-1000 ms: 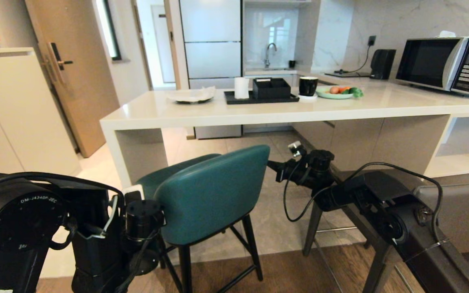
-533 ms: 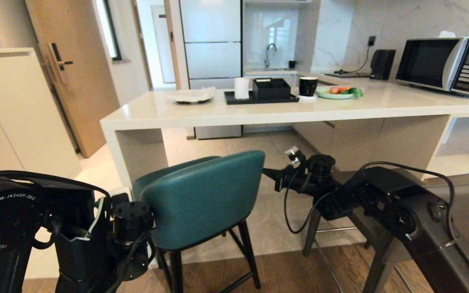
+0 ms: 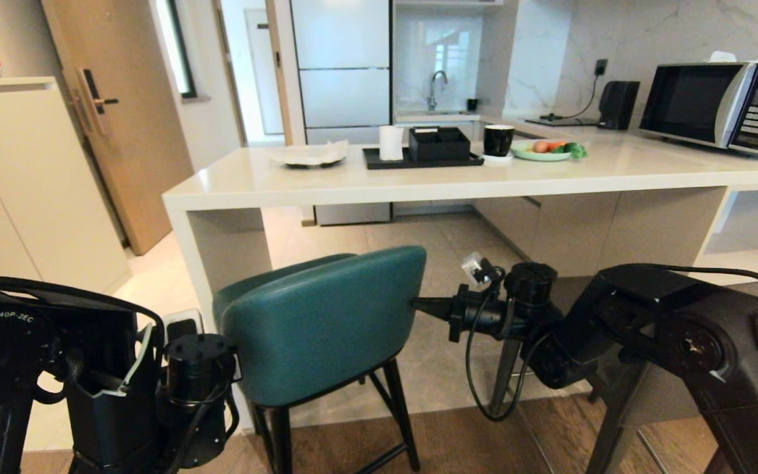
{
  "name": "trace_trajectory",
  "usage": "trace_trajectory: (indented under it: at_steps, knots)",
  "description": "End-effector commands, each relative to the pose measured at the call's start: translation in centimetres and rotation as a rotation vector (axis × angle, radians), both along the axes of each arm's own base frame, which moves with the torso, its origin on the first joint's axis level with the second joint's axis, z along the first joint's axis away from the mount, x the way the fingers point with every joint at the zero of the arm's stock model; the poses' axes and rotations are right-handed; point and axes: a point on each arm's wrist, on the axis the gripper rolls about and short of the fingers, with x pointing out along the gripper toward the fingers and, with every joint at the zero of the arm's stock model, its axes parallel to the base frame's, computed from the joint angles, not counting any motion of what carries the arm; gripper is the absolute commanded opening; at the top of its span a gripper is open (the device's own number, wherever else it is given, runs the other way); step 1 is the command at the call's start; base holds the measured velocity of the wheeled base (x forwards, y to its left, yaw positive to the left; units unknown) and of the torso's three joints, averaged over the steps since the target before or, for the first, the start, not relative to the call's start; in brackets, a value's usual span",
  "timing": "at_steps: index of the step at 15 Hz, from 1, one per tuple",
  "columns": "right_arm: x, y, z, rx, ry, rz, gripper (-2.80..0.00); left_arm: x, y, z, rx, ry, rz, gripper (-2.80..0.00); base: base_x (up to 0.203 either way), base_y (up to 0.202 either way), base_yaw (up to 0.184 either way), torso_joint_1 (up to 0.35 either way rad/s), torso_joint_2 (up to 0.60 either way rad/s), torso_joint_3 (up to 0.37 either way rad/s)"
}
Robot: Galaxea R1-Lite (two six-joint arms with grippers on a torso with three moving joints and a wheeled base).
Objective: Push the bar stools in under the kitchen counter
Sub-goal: Push the blue chair back under the dining table
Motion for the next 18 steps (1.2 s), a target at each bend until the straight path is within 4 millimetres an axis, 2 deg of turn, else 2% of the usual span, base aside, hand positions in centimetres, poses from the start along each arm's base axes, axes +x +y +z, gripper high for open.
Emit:
trace_trajectory:
  at_steps: [1,4,7,11,12,13,15,18]
  knots:
    - [0.4,-0.9,1.9,0.019,-0.047,-0.028,-2.8,-0.8,0.6,0.5,0.003,-0.002,0.026,-2.8,0.0,0.0,0.0,0.0,0.0,0.0]
    - [3.7,-3.7,3.4,0.042,-0.059,-0.11,-2.8,-1.3,1.0,0.2,0.011,-0.001,0.091,-2.8,0.0,0.0,0.0,0.0,0.0,0.0]
    - [6.9,-3.9,4.1,0.066,-0.08,-0.181,-2.8,-0.8,1.5,-0.1,0.013,-0.001,0.131,-2.8,0.0,0.0,0.0,0.0,0.0,0.0]
    - [9.9,-1.3,3.8,0.081,-0.077,-0.21,-2.8,-0.1,1.9,-0.9,0.017,0.012,0.148,-2.8,0.0,0.0,0.0,0.0,0.0,0.0]
    - [10.3,-0.4,3.0,0.074,-0.047,-0.211,-2.8,0.0,1.8,-1.0,0.017,0.014,0.144,-2.8,0.0,0.0,0.0,0.0,0.0,0.0]
    - [10.3,0.9,1.5,0.051,0.013,-0.202,-2.8,0.0,1.8,-1.0,0.017,0.015,0.142,-2.8,0.0,0.0,0.0,0.0,0.0,0.0]
    - [10.2,1.7,-0.1,0.038,0.038,-0.19,-2.8,0.0,1.8,-1.3,0.02,0.025,0.141,-2.8,0.0,0.0,0.0,0.0,0.0,0.0]
    - [9.9,2.4,-0.5,0.03,0.032,-0.177,-2.8,0.0,1.6,-1.4,0.021,0.027,0.136,-2.8,0.0,0.0,0.0,0.0,0.0,0.0]
